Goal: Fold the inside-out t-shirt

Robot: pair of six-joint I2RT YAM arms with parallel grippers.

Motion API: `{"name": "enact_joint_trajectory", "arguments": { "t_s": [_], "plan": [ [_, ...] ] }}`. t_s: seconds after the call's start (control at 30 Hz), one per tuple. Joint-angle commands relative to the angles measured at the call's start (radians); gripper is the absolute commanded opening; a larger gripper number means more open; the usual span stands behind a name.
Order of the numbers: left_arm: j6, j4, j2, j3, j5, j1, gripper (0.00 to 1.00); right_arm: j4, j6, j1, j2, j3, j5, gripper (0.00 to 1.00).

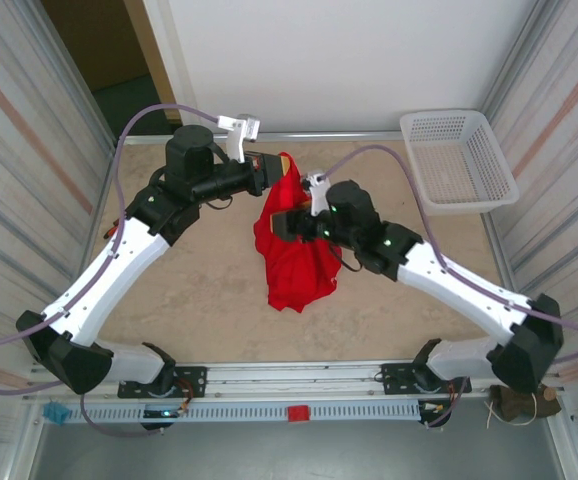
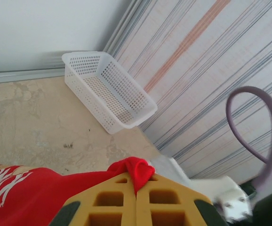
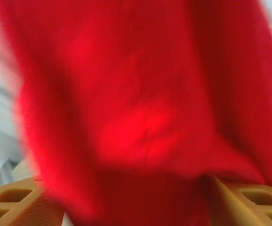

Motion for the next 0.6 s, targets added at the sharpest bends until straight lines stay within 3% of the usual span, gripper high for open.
{"name": "enact_joint_trajectory", "arguments": {
  "t_s": [0.0,0.03,0.17,0.3,0.57],
  "plan": [
    [-0.030,0.049,-0.006,0.031,0.005,0.011,0.00,-0.018,-0.049,-0.035,0.050,0.123,0.173,0.20],
    [-0.030,0.047,-0.008,0.036,0.002,0.014,0.00,-0.019,-0.045,-0.058,0.055,0.147,0.158,0.00],
    [-0.036,0.039,-0.033,0.045,-0.029,0.065,0.00,-0.020,-0.021,-0.185,0.052,0.270,0.020,0.00],
    [-0.077,0.079,-0.060,0.048,-0.012,0.161,0.00,-0.083,-0.026,-0.276,0.083,0.504,-0.053,0.00],
    [-0.086,0.096,-0.073,0.173,0.012,0.240,0.00,-0.208,0.015,-0.351,0.276,1.039,-0.211,0.00]
  ]
}}
